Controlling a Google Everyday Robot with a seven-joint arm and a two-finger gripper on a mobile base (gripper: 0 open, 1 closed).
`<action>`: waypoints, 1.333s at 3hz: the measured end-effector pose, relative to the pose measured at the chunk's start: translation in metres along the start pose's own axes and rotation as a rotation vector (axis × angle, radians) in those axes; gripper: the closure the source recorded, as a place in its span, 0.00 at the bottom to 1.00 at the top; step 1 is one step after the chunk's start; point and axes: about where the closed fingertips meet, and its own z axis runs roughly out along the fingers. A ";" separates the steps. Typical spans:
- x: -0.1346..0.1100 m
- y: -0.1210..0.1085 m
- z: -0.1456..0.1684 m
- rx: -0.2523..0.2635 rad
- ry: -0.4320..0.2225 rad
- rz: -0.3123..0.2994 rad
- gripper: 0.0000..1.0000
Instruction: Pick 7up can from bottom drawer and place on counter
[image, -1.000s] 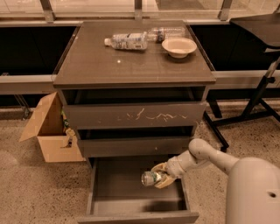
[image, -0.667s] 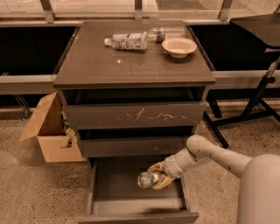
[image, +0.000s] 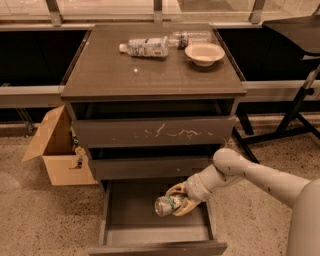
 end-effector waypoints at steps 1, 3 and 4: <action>-0.014 0.000 -0.005 0.006 0.011 -0.019 1.00; -0.087 0.007 -0.038 0.009 0.075 -0.093 1.00; -0.134 0.007 -0.064 0.004 0.140 -0.140 1.00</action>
Offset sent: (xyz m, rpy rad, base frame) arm -0.0218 0.0154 0.1110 -0.0512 -0.1421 0.0402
